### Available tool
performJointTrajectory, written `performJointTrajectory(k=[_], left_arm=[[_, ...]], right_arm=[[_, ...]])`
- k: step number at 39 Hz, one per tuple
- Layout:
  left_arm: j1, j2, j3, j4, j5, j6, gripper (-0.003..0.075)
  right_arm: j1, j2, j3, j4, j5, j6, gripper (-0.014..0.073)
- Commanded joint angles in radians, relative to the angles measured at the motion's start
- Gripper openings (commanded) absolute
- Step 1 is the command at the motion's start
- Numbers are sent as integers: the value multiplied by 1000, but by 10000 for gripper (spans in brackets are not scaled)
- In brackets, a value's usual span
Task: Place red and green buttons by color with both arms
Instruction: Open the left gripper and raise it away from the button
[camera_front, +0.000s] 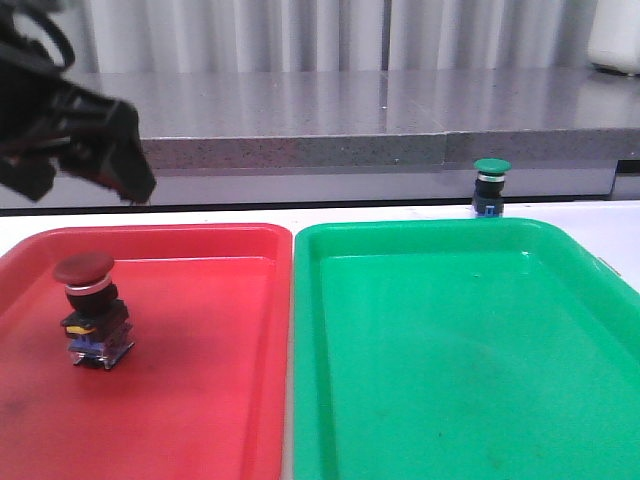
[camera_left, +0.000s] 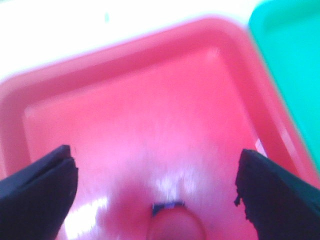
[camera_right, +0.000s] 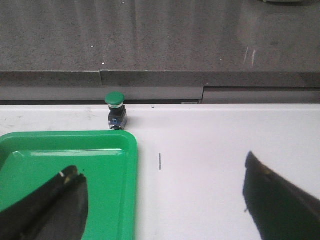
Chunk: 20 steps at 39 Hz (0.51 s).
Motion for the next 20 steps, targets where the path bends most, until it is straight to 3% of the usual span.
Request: performJointTrajectory(k=[1,3,7,11,14,20], left_arm=[[0,-96,-81,0,-17,-9,611],[11,-119,-94,0,-3,-9,581],[43,-178,-101,0,29,-9,425],[106,-256,-97,5,89,-9,148],[157,-325,-66,14,105,-9,-9],[267,-517,51,26,109,-8,-20]], right_arm=[[2,14,-33,1,-73,-7,644],[2,14,-33,1,-73,-7,644],[2,14,-33,1,-73,-7,644],[2,14,-33,1,-73,-7,644],[2,14,-33,1,-73,-7,644],[2,14,-33,1,-73,-7,644]])
